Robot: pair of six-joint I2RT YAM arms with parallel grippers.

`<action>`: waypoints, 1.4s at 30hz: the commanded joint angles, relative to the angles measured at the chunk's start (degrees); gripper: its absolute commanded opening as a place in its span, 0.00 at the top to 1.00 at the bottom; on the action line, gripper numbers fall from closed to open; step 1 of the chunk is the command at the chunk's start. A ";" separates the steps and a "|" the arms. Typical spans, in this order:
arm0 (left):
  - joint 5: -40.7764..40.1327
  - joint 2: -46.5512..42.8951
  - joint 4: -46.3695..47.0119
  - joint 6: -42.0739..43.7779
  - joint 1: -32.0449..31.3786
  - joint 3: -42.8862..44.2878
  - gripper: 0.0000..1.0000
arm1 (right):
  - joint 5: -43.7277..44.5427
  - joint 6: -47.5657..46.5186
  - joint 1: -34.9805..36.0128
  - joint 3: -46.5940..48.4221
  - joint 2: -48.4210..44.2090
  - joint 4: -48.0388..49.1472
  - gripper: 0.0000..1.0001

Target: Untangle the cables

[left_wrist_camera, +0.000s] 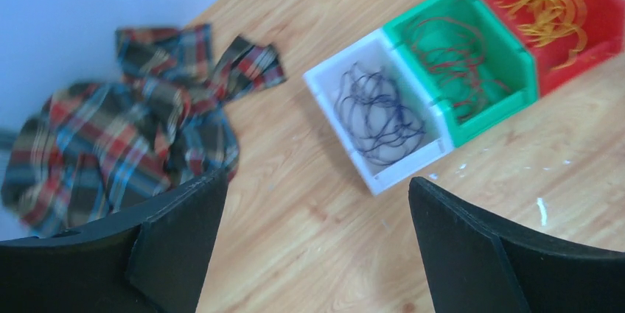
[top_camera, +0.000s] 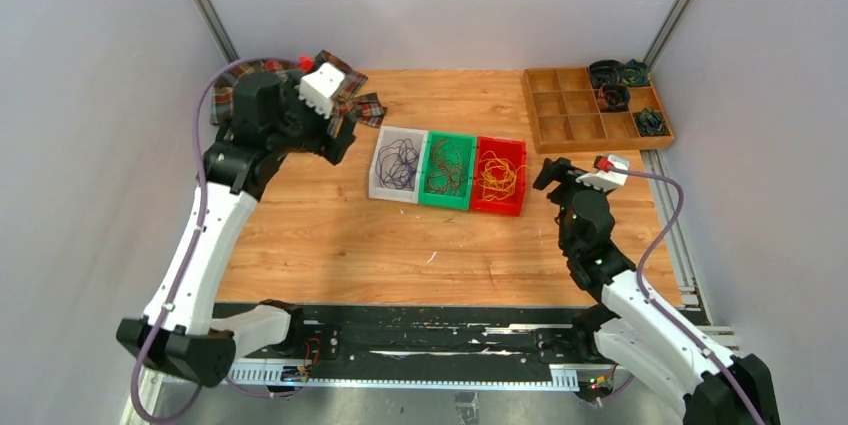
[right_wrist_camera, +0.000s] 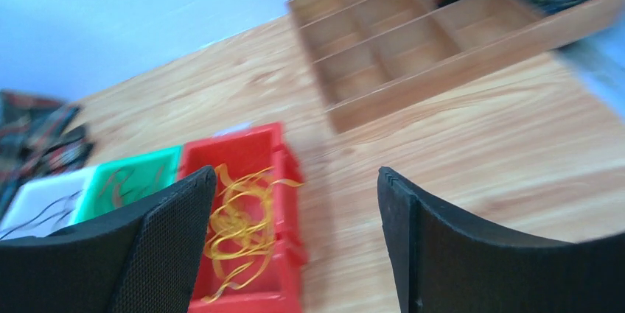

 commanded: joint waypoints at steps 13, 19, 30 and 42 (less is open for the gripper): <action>4.92 -10.22 52.14 -10.87 23.55 -50.45 0.02 | 24.09 -24.25 -11.04 -11.78 3.28 15.71 0.18; 4.37 -6.18 72.44 -15.89 23.56 -62.77 0.02 | 21.28 -20.61 -15.77 -12.68 10.43 17.78 0.18; 4.00 5.10 111.64 -18.82 23.52 -78.39 0.02 | 12.83 -19.57 -16.89 -15.30 22.20 31.87 0.18; -2.23 8.72 101.25 -15.19 18.91 -72.40 0.02 | -13.27 -33.40 -17.03 -15.88 37.12 50.51 0.14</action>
